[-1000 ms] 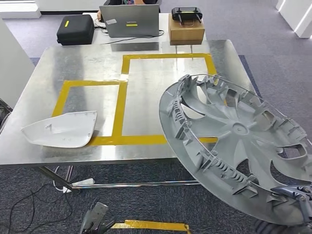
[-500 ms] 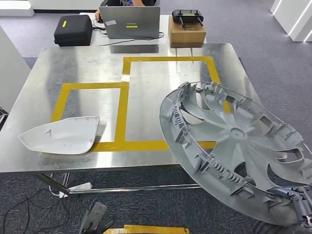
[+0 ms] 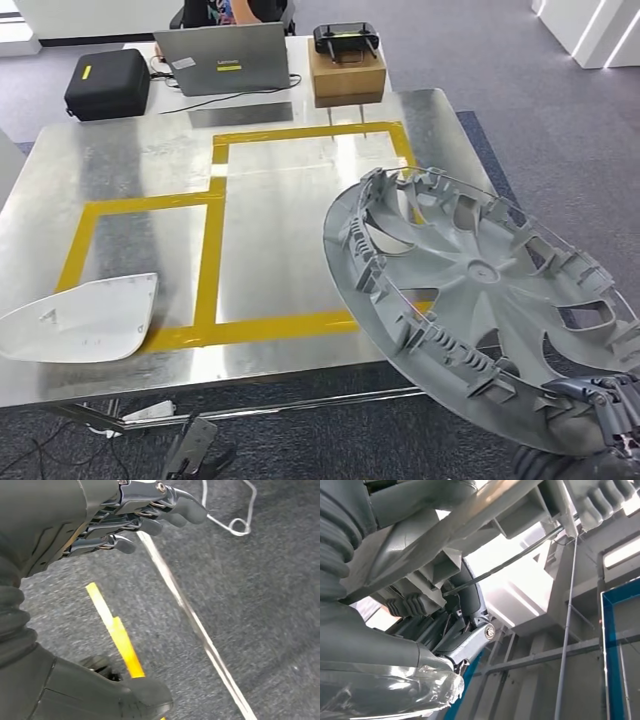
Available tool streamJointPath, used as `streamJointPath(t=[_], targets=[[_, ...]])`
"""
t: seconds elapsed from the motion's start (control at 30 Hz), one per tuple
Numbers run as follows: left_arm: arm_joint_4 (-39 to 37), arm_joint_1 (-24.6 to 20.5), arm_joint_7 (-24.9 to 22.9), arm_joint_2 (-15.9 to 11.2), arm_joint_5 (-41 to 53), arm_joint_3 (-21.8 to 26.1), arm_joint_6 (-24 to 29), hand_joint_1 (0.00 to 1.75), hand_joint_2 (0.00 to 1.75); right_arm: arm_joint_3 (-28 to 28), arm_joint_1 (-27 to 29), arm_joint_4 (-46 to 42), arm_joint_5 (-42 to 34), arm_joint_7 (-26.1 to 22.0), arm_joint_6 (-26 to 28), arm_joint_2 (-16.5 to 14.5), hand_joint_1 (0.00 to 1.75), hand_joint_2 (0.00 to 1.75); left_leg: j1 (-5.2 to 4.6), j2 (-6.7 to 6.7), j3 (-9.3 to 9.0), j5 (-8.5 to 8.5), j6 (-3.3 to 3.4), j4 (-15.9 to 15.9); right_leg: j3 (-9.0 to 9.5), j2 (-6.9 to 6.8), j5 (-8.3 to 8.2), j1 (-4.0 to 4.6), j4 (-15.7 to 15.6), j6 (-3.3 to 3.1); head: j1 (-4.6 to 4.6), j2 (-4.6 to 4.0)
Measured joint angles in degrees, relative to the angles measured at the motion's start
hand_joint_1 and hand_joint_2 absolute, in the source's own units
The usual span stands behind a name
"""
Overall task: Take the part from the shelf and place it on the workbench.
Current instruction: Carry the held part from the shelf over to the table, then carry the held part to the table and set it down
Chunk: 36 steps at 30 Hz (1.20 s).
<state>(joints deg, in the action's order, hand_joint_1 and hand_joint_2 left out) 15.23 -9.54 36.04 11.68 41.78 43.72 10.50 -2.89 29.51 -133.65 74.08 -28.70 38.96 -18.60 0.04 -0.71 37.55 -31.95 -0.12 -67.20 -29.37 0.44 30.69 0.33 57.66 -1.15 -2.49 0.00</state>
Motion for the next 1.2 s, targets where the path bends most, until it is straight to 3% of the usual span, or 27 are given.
streamJointPath(t=[0.07,0.1,0.23,0.3,0.37,0.4,0.43,0.47,0.53,0.57,0.63,0.7,0.77,0.87,0.9,0.93,0.97,1.0,1.07,1.13,1.2], targets=[[-0.01,-0.06,-0.11,-0.07,-0.26,0.14,0.84,0.0,1.75,0.12,0.1,0.67,1.21,0.75,-0.02,0.0,1.75,1.75,-0.69,-0.76,-0.85,4.85,1.1,5.49,1.27,-0.3,1.13,0.35,0.21,0.32,-0.03,0.0],[-0.02,-0.13,-0.19,-0.05,-0.4,0.21,1.17,0.0,1.75,0.27,0.17,1.09,1.46,0.96,-0.03,0.0,1.75,1.75,-0.97,-0.98,-0.92,6.07,1.43,6.76,1.45,-0.48,1.61,0.45,0.3,0.61,-0.08,0.0],[-0.04,-0.4,-0.48,-0.03,-0.84,0.54,1.91,0.0,1.75,0.95,0.58,2.32,1.07,1.05,-0.03,-0.01,1.75,1.75,-0.77,0.22,-1.45,6.65,1.97,8.22,1.34,-1.21,3.28,0.54,0.7,1.98,-0.08,0.0],[-0.04,-0.52,-0.54,0.02,-0.92,0.7,1.95,0.0,1.75,1.13,0.6,2.77,0.93,0.99,-0.02,0.0,1.75,1.75,-0.38,0.79,-1.87,6.67,2.27,8.77,-1.12,-0.85,5.92,0.2,5.52,2.78,-0.28,0.0],[-0.04,-0.52,-0.58,0.04,-0.95,0.81,1.95,0.0,1.75,1.27,0.58,3.2,0.97,1.06,-0.01,0.0,1.75,1.75,-0.24,1.33,-1.93,6.44,2.39,8.78,-5.86,-0.65,8.69,-0.28,13.24,3.47,-0.37,0.0],[-0.04,-0.48,-0.65,0.04,-1.02,0.88,1.99,0.0,1.75,1.3,0.59,3.49,1.2,1.34,-0.01,0.0,1.75,1.75,-0.19,1.68,-2.0,6.32,2.34,8.78,-7.77,-0.64,8.82,-0.5,15.67,3.72,-0.35,0.0],[-0.04,-0.46,-0.73,0.05,-1.17,0.99,2.04,0.0,1.75,1.29,0.62,3.81,1.38,1.64,-0.01,0.0,1.75,1.75,-0.12,2.07,-2.12,6.19,2.22,8.77,-8.71,-0.64,7.73,-0.71,16.03,3.91,-0.36,0.0],[-0.04,-0.45,-0.87,0.05,-1.38,1.1,2.09,0.0,1.75,1.32,0.64,4.16,1.35,1.81,-0.01,0.0,1.75,1.75,-0.04,2.52,-2.31,6.05,2.05,8.76,-8.49,-0.57,5.57,-0.88,14.12,4.03,-0.36,0.0],[-0.04,-0.48,-1.2,0.05,-1.91,1.3,2.21,0.0,1.75,1.45,0.67,4.95,0.59,1.32,-0.01,0.01,1.75,1.75,0.04,3.42,-2.7,5.76,1.59,8.71,-5.89,0.66,0.81,-1.2,6.76,4.03,-0.37,0.0],[-0.04,-0.52,-1.41,0.04,-2.09,1.39,2.26,0.0,1.75,1.61,0.68,5.43,0.13,0.88,-0.01,0.01,1.75,1.75,0.02,3.87,-2.72,5.66,1.29,8.61,-4.58,1.52,-0.55,-1.33,3.68,3.82,-0.33,0.0],[-0.04,-0.53,-1.69,0.01,-2.22,1.56,2.4,0.0,1.75,1.87,0.72,6.42,-0.23,0.49,-0.01,0.02,1.75,1.75,0.03,4.56,-2.53,5.73,0.6,8.59,-3.39,2.63,-1.17,-1.34,1.15,3.13,-0.29,0.0],[-0.04,-0.43,-1.84,-0.09,-2.27,1.68,2.61,0.0,1.75,2.05,0.81,7.3,-0.14,0.74,-0.01,0.02,1.75,1.75,0.21,4.99,-2.38,5.85,-0.14,8.71,-3.17,1.99,-1.41,-1.29,0.79,2.26,-0.29,0.0],[-0.04,-0.44,-1.93,-0.2,-2.34,1.81,2.85,0.0,1.75,2.16,0.87,7.9,0.04,1.04,-0.01,0.02,1.75,1.75,0.18,3.96,-1.65,4.46,-0.79,6.96,-2.81,1.07,-1.64,-1.45,0.32,1.45,0.08,0.0],[-0.04,-0.59,-2.09,-0.22,-2.38,2.09,3.66,0.0,1.75,2.39,0.89,8.72,0.07,1.63,-0.01,0.02,1.75,1.75,0.22,1.54,2.77,-0.74,-1.4,-2.9,-2.47,-0.48,-1.56,-1.37,0.1,0.83,0.62,0.0],[-0.04,-0.55,-2.17,-0.22,-2.38,2.15,4.14,0.0,1.75,2.57,0.9,9.22,-0.04,1.9,-0.01,0.02,1.75,1.75,0.25,1.26,4.14,-1.77,-1.46,-5.91,-2.44,-0.94,-1.5,-1.31,0.11,0.77,0.63,0.0],[-0.04,-0.49,-2.28,-0.23,-2.41,2.19,4.6,0.0,1.75,2.76,0.89,9.79,-0.22,2.16,-0.01,0.02,1.75,1.75,0.27,1.16,4.69,-1.79,-1.44,-7.22,-2.4,-1.35,-1.46,-1.24,0.12,0.75,0.64,0.0],[-0.04,-0.44,-2.43,-0.27,-2.46,2.22,5.02,0.0,1.75,3.01,0.89,10.43,-0.47,2.38,-0.01,0.02,1.75,1.75,0.26,1.12,4.19,-0.76,-1.33,-6.38,-2.33,-1.7,-1.41,-1.16,0.13,0.74,0.64,0.0],[-0.04,-0.42,-2.55,-0.31,-2.52,2.25,5.35,0.0,1.75,3.25,0.89,11.07,-0.71,2.55,-0.01,0.02,1.75,1.75,0.22,0.98,2.65,1.05,-1.11,-3.58,-2.2,-2.03,-1.33,-1.09,0.13,0.77,0.64,0.0],[-0.04,-0.52,-2.71,-0.4,-2.59,2.28,5.67,0.0,1.75,3.71,0.94,12.16,-1.09,2.64,-0.01,0.02,1.75,1.75,-0.11,-0.22,-1.59,4.23,-0.41,4.3,-1.93,-2.57,-1.08,-0.82,0.2,1.02,0.63,0.0],[-0.04,-0.7,-2.75,-0.42,-2.6,2.29,5.75,0.0,1.75,4.04,0.97,12.89,-1.23,2.63,-0.01,0.02,1.75,1.75,-0.48,-1.2,-3.81,5.01,0.13,8.63,-1.86,-3.09,-0.89,-0.53,0.25,1.47,0.62,0.0],[-0.04,-0.7,-2.8,-0.45,-2.63,2.34,5.83,0.0,1.75,4.23,0.96,13.4,-1.36,2.63,-0.01,0.02,1.75,1.75,-0.53,-0.76,-3.87,4.91,0.55,9.09,-1.72,-3.7,-0.8,-0.41,0.07,1.97,0.61,0.0]])
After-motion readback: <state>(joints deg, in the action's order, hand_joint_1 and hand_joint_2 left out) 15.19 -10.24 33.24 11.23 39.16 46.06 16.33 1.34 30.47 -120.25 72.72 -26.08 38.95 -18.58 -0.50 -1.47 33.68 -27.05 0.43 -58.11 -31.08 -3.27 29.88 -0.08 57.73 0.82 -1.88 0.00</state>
